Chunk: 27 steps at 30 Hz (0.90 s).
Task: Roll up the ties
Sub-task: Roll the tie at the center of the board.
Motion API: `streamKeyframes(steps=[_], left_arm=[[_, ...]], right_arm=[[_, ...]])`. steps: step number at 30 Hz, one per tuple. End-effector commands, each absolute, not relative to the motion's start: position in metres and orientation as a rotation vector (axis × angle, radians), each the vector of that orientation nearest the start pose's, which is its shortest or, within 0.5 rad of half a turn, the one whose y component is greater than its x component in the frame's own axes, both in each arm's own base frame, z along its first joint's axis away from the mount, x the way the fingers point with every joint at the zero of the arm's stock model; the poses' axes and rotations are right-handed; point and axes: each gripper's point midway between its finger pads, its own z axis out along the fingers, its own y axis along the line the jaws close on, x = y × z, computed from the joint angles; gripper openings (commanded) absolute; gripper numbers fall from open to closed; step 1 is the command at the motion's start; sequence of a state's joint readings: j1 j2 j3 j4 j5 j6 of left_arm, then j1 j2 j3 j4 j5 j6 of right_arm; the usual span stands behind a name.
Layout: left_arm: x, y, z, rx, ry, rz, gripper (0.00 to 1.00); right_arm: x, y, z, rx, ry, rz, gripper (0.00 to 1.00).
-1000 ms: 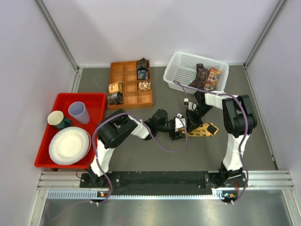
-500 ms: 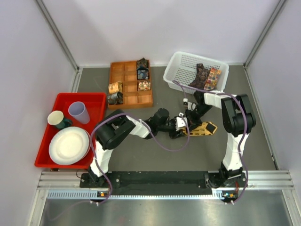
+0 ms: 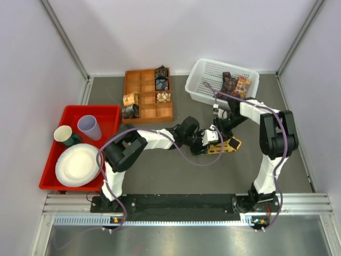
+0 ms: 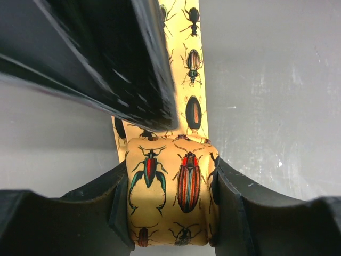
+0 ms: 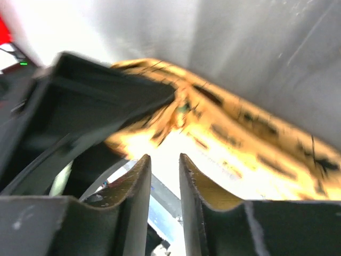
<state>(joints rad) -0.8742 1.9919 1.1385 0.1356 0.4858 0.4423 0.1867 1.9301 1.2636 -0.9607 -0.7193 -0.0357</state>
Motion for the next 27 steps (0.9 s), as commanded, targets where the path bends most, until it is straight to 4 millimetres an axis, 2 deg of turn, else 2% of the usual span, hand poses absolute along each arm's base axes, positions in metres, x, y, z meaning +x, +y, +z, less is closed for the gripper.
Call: streamKeyframes(steps=[1,5,12,15,20,23,27], left_arm=[[0.216,-0.343,-0.043,1.797,2.090,-0.692,0.07],[0.220,-0.345,-0.040,1.812,2.110,-0.666,0.06],[0.222,-0.350,-0.038,1.816,2.122,-0.659,0.07],[0.220,-0.351,-0.039,1.820,2.124,-0.674,0.08],[0.217,-0.352,-0.041,1.823,2.124,-0.700,0.08],[0.217,-0.352,-0.042,1.824,2.128,-0.698,0.08],[0.216,-0.351,-0.043,1.833,2.126,-0.703,0.08]], right_arm=[[0.260,0.173,0.092,-0.357,2.861,1.296,0.31],[0.258,0.182,0.097,-0.309,2.818,1.400,0.40],[0.256,0.197,0.084,-0.255,2.851,1.480,0.49],[0.261,0.202,0.075,-0.255,2.852,1.473,0.50],[0.271,0.214,0.069,-0.254,2.787,1.513,0.42],[0.266,0.215,0.063,-0.240,2.800,1.552,0.39],[0.262,0.211,0.054,-0.282,2.824,1.510,0.22]])
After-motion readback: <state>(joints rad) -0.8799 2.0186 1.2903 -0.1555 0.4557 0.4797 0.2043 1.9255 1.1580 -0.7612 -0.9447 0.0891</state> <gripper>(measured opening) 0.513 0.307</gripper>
